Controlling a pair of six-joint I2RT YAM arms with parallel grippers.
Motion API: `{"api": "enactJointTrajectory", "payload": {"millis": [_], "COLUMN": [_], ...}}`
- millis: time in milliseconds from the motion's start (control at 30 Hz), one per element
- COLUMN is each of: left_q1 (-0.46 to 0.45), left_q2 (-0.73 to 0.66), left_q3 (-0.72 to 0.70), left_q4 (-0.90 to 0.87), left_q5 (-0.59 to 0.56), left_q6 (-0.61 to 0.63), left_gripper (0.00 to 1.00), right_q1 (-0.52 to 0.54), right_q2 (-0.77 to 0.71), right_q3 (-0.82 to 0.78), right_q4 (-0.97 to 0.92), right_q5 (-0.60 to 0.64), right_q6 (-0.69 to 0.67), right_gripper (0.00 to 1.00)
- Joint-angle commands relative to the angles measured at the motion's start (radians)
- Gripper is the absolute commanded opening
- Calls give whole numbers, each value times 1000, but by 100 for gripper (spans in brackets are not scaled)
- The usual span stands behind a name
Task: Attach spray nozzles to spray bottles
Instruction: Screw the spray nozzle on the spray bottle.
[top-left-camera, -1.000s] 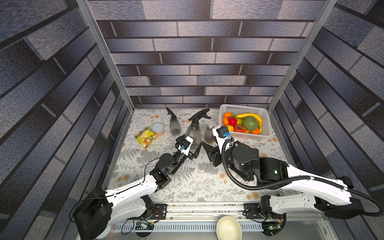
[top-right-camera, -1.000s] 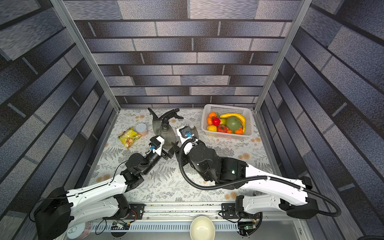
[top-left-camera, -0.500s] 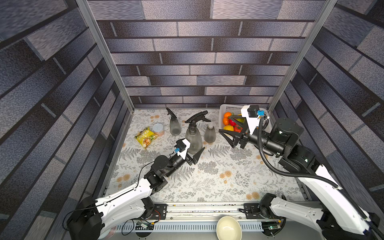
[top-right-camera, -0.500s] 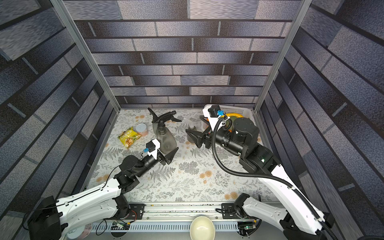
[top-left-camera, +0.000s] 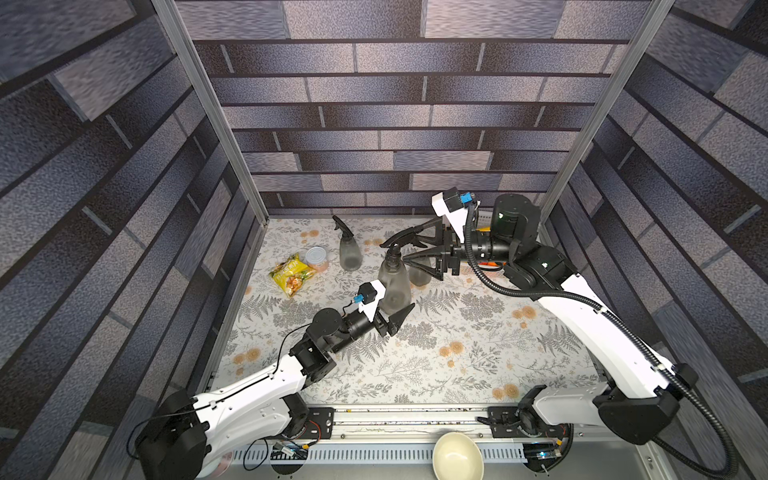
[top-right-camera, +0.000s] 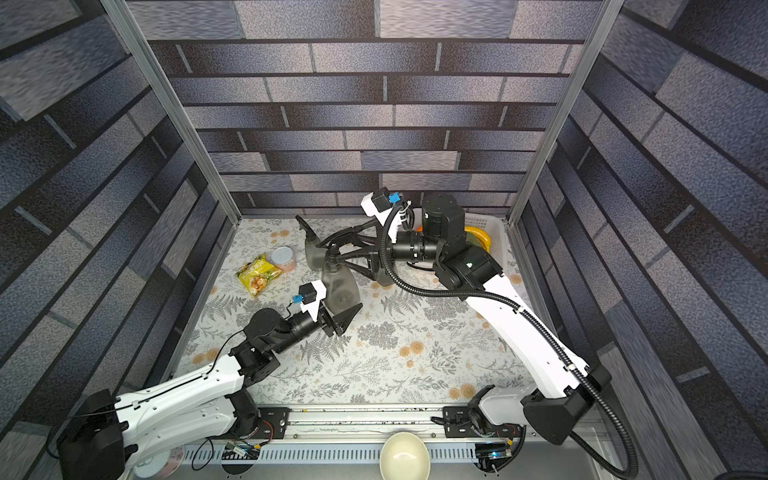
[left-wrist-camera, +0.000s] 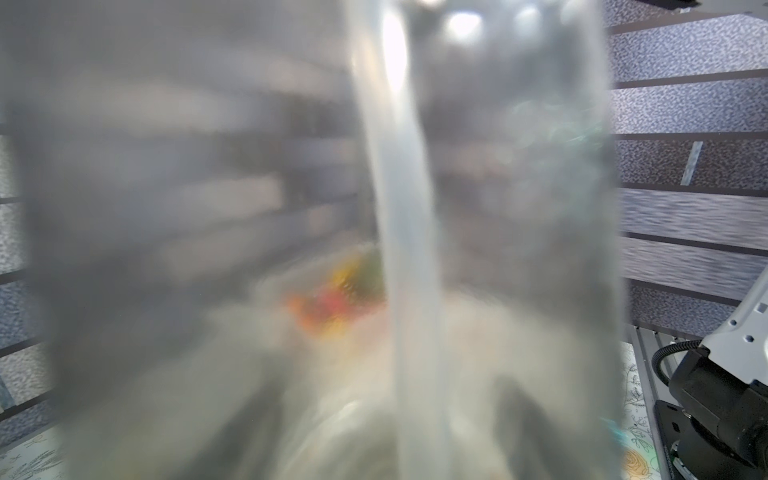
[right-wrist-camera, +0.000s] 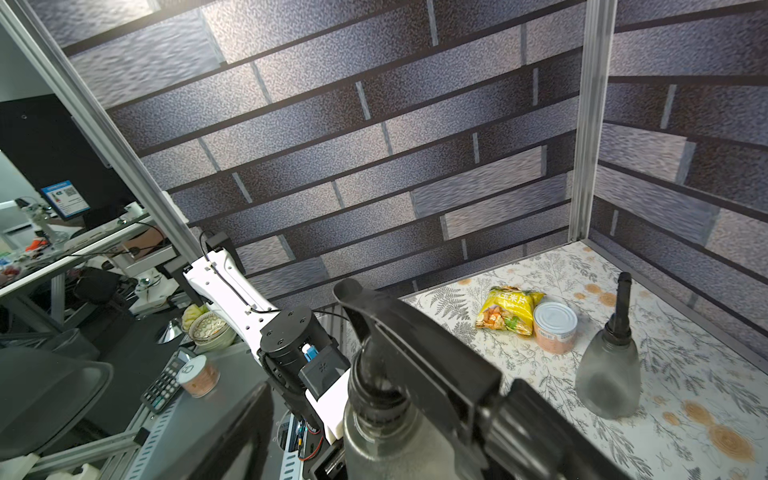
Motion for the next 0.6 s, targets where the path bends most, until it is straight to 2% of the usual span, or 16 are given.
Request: {"api": "enactJointTrajectory", "payload": {"millis": [0,200,367,567], "left_q1": [10,15,19,21], "left_q2": [9,28,31,33], "left_q3": [29,37,45,52], "left_q4": [22,20,3,-16], "left_q5": [25,27,25,25], "left_q6": [-26,-28,-27,-26], "left_gripper": [80,81,81,81], "right_q1": [-1,13,67,95], "right_q2": [12,15,29,20], "right_q3": [25,12,53,43], "right_q4": [81,71,-106,-174], "right_q5": [-88,-70,28,144], "right_q6": [73,80,-38,-80], "right_gripper": [80,64,52,41]}}
